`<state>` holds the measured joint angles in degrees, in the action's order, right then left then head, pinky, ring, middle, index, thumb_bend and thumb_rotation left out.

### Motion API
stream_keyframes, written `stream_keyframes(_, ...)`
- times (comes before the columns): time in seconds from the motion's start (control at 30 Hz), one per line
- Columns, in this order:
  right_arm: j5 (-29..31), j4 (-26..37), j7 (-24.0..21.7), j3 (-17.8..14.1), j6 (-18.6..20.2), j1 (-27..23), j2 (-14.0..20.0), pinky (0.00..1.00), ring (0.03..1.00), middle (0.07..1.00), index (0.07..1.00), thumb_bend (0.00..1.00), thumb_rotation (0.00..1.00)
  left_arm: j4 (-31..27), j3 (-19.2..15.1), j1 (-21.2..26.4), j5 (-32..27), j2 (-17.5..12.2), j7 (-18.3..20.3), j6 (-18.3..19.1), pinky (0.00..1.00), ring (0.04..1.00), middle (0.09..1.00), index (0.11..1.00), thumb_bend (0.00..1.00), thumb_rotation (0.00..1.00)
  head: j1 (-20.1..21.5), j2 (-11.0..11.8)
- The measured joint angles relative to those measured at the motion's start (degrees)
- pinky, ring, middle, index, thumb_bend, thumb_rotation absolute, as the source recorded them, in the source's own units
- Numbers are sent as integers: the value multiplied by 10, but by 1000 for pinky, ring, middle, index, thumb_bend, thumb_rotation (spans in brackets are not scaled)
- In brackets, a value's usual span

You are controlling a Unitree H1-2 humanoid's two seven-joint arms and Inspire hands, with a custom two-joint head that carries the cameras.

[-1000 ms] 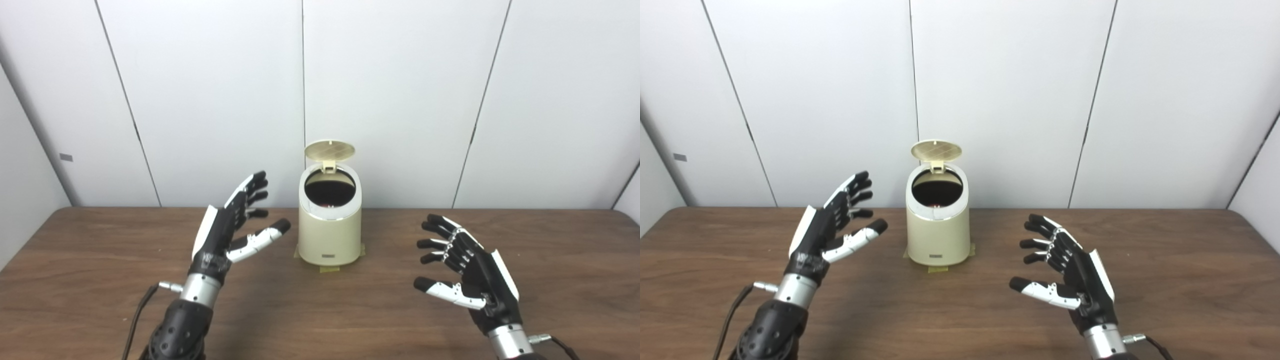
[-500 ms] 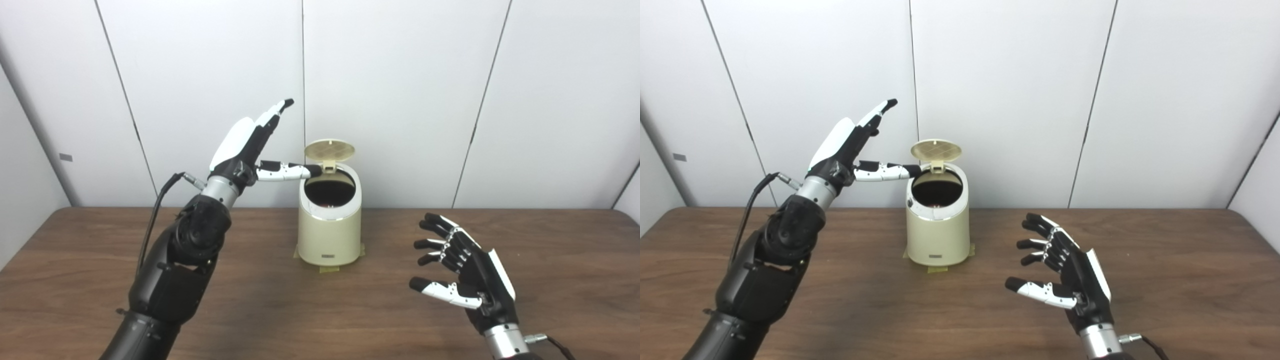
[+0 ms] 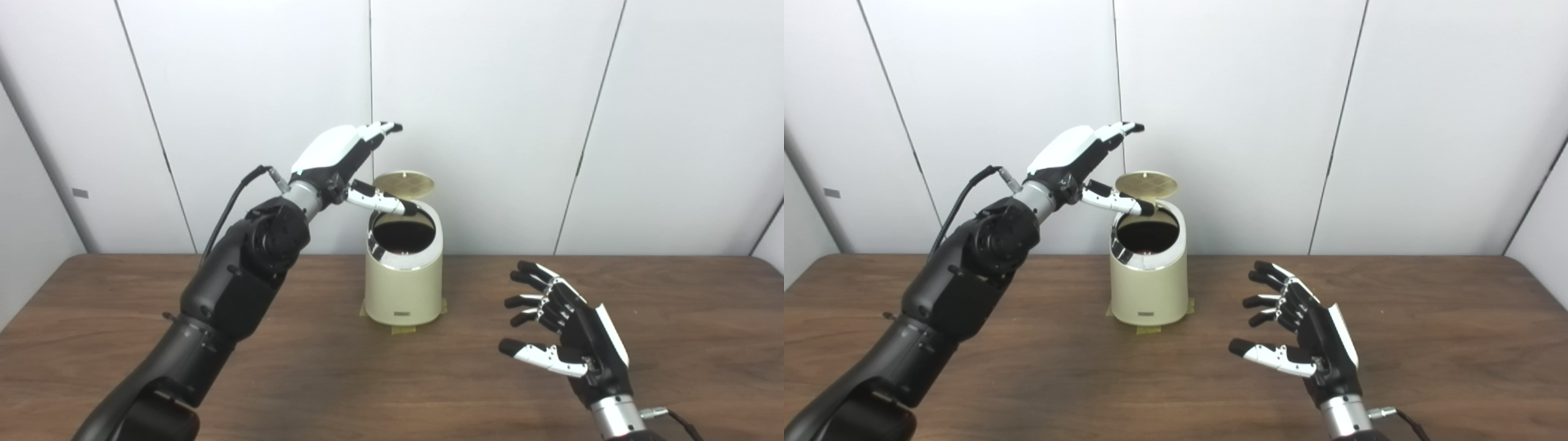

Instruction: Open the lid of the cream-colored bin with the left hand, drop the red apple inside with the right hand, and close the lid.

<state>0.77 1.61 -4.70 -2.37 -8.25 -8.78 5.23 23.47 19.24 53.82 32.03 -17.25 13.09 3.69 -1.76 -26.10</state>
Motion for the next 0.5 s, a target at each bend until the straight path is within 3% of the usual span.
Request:
stream_keyframes(0.23, -2, 0, 0, 2, 10, 0, 0, 488, 627, 778, 780, 766, 203, -16, 2, -4, -19, -4, 60, -1, 1000, 1000, 926, 823, 1000, 448, 0, 0)
stream_keyframes(0.5, -6, 5, 6, 4, 20, -1, -3, 492, 628, 783, 778, 763, 211, -44, 11, -7, -18, -12, 106, 5, 1000, 1000, 909, 811, 1000, 416, 3, -2)
